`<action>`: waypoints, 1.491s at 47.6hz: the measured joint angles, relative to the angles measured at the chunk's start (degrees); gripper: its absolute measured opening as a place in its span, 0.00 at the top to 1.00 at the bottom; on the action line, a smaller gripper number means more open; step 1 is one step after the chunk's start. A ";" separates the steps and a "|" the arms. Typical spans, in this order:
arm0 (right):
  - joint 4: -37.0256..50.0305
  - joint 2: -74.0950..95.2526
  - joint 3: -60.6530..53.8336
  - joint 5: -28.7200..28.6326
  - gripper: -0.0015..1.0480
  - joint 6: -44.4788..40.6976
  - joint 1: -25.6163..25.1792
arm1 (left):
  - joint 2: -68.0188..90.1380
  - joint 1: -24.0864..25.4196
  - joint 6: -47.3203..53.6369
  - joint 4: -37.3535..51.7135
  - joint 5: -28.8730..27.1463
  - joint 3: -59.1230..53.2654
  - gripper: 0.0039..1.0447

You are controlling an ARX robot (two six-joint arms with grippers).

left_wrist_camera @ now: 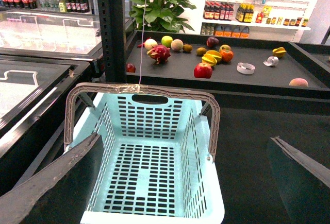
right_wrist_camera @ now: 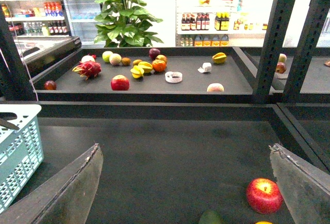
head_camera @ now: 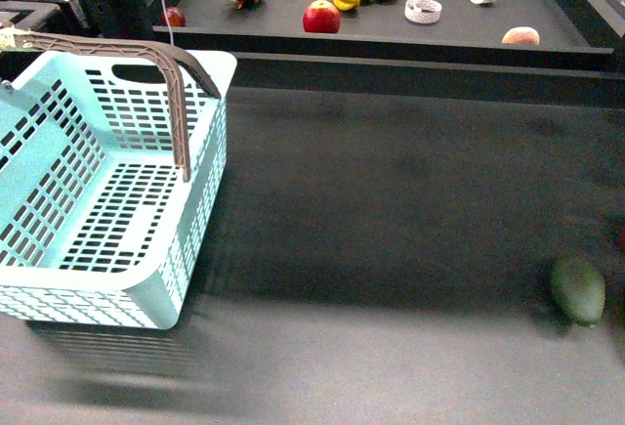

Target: Pick mango with right arm and hold basket with left

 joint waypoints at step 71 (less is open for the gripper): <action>0.00 -0.02 0.00 0.00 0.08 0.00 0.00 | 90.36 -4.98 -36.68 53.09 -28.72 22.18 0.05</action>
